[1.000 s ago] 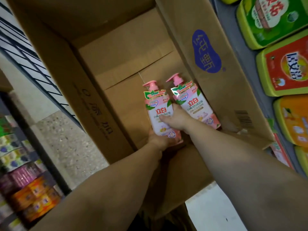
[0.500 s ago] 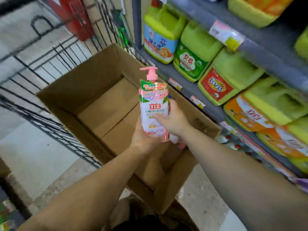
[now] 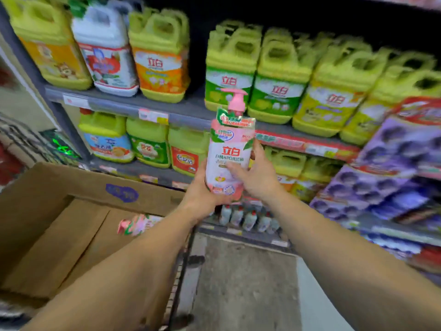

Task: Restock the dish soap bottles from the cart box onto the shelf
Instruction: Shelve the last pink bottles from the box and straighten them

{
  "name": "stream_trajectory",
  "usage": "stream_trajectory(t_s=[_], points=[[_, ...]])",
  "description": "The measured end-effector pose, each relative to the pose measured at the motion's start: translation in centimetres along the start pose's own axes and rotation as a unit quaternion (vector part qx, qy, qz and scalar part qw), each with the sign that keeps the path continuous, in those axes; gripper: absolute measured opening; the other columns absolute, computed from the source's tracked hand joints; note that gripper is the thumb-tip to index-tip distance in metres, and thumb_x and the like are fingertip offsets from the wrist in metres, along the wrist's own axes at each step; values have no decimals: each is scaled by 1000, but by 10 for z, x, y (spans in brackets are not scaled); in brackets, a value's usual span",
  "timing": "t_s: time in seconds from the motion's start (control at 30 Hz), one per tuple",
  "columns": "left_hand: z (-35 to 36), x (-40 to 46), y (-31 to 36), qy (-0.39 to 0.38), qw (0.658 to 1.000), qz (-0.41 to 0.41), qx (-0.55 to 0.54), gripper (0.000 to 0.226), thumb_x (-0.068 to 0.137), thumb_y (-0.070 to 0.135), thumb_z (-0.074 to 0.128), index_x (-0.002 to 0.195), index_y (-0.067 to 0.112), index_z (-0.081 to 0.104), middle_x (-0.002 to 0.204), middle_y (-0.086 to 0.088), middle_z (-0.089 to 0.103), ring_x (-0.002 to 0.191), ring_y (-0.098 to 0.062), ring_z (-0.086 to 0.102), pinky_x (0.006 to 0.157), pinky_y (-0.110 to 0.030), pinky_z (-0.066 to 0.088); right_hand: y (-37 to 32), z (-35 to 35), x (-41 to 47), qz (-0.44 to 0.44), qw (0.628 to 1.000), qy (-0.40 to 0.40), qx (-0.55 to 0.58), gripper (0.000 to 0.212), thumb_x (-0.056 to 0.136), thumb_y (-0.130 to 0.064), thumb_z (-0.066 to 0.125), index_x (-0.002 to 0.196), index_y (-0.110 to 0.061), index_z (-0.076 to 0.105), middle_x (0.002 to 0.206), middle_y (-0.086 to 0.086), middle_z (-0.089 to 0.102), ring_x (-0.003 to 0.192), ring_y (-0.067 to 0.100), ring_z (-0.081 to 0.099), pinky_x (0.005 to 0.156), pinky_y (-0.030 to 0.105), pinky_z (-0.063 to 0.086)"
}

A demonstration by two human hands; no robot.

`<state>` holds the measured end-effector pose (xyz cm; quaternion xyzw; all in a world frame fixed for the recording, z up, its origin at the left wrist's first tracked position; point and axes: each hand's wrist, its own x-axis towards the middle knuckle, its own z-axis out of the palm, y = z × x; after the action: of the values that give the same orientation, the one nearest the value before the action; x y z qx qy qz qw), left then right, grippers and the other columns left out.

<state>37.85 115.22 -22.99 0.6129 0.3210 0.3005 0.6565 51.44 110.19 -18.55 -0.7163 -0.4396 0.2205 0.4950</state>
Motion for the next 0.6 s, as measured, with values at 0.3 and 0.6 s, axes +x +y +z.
stream_trajectory(t_s=[0.3,0.6], points=[[279,-39,63,-164,980,98,48,85,65,-21,76,129,21,41,102,1,67,75,2,67,62,-11,50,30,-286,-116,-36,983,181,-25,77,81,-14,77,146,-17,36,110,-14,64,82,-24,56,77,6,48],[479,-39,136,-286,938,193,41,92,66,-26,72,136,21,36,103,10,64,72,10,66,57,-11,51,24,-486,-176,-56,951,288,-95,88,73,-10,83,144,-27,34,103,-24,64,90,-14,62,81,18,54]])
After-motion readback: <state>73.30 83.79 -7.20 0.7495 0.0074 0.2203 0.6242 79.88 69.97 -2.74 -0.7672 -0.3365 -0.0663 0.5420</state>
